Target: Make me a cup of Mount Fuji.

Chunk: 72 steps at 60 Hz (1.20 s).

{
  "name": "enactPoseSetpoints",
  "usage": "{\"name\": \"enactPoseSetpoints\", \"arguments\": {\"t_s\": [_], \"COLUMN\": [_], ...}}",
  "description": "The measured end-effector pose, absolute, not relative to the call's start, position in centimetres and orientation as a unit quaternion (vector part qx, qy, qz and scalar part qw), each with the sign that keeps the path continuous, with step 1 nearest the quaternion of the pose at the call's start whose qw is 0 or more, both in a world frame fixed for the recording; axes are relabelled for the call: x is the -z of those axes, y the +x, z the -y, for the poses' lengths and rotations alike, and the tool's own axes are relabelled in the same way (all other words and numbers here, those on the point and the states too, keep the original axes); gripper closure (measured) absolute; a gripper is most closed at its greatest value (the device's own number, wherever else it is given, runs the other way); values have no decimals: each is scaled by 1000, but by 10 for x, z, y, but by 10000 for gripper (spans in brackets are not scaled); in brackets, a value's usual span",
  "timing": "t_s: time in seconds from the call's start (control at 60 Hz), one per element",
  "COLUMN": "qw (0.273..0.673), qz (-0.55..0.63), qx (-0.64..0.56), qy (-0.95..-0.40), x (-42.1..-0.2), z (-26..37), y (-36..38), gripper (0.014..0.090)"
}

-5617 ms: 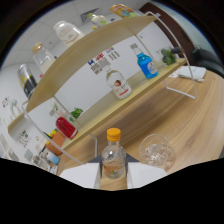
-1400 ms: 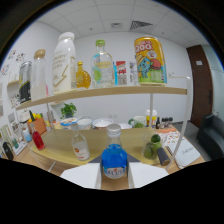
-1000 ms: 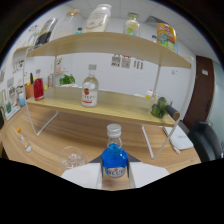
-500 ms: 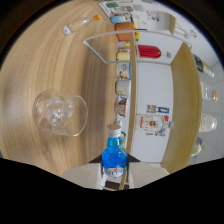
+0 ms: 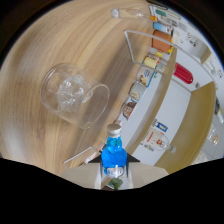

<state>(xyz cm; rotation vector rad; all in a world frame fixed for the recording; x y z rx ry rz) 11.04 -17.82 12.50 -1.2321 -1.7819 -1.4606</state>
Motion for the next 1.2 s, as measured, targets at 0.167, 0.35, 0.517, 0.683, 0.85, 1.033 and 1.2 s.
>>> {"name": "enactPoseSetpoints", "arguments": {"t_s": [0.167, 0.35, 0.517, 0.683, 0.85, 1.033, 1.2], "qw": [370, 562, 608, 559, 495, 446, 443], "qz": [598, 408, 211, 57, -2, 8, 7], "qx": [470, 286, 134, 44, 13, 12, 6], "qy": [-534, -661, -754, -826, -869, -895, -897], "x": [-152, -216, -209, -128, -51, -11, -10], "z": [185, 204, 218, 223, 222, 225, 226], "y": [103, 110, 169, 234, 268, 274, 271], "gripper": [692, 689, 690, 692, 692, 690, 686]}}
